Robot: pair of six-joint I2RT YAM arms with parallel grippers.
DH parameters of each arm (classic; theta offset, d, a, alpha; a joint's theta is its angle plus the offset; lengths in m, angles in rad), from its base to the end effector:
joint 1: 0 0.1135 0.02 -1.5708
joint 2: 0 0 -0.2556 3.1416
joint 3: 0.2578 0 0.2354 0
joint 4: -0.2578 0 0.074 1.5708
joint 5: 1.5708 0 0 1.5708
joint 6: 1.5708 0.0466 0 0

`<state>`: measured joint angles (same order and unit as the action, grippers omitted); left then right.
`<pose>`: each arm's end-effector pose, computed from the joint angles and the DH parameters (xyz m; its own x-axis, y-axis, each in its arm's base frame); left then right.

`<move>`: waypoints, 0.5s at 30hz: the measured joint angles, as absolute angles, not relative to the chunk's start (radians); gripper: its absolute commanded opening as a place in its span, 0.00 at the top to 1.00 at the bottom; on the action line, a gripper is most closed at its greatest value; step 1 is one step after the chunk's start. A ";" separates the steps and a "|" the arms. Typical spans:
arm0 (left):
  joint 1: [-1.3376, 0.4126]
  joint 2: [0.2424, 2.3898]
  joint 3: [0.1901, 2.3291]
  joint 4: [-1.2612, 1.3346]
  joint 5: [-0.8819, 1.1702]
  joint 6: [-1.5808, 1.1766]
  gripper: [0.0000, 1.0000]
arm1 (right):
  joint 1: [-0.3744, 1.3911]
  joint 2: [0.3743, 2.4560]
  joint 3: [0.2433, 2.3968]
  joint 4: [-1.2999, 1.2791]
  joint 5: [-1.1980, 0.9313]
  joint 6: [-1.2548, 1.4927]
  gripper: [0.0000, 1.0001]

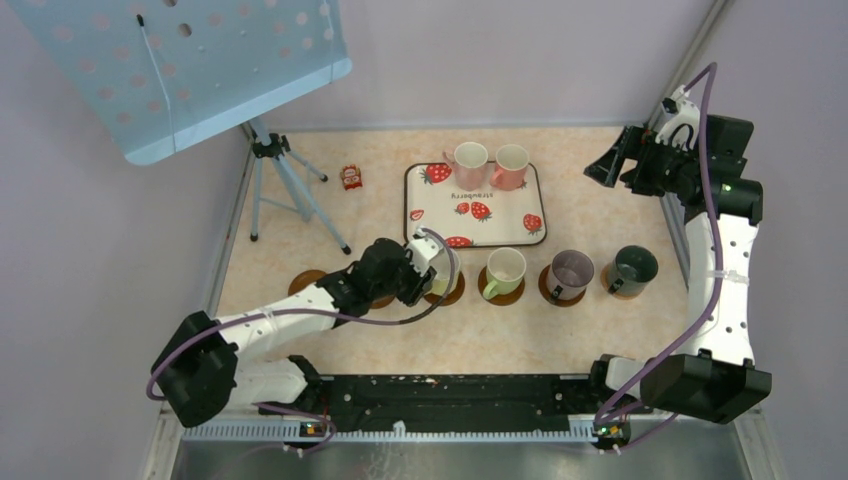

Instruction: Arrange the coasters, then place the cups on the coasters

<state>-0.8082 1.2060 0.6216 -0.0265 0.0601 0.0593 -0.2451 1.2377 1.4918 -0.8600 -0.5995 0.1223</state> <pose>0.1710 -0.1830 0.2076 -0.3508 0.4528 -0.8197 0.7779 0.6282 0.0142 0.2335 -0.0313 0.4063 -0.5788 0.2486 -0.7766 -0.1803 0.8898 0.4192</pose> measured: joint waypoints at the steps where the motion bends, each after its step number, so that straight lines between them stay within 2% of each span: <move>1: -0.808 1.202 0.622 -0.029 0.061 0.059 0.44 | -0.245 1.238 1.492 -0.860 -0.599 0.122 0.08; 4: -0.808 1.186 0.622 -0.043 0.065 0.062 0.35 | -0.245 1.238 1.492 -0.860 -0.599 0.115 0.08; 11: -0.808 1.143 0.625 -0.114 0.073 0.060 0.25 | -0.245 1.238 1.492 -0.860 -0.599 0.107 0.08; 15: -0.808 1.114 0.645 -0.186 0.086 0.063 0.15 | -0.245 1.238 1.492 -0.860 -0.600 0.106 0.08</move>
<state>-0.8082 1.1145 0.6453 -0.1864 0.0860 0.0628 -0.2451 1.2377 1.4918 -0.8604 -0.5999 0.1062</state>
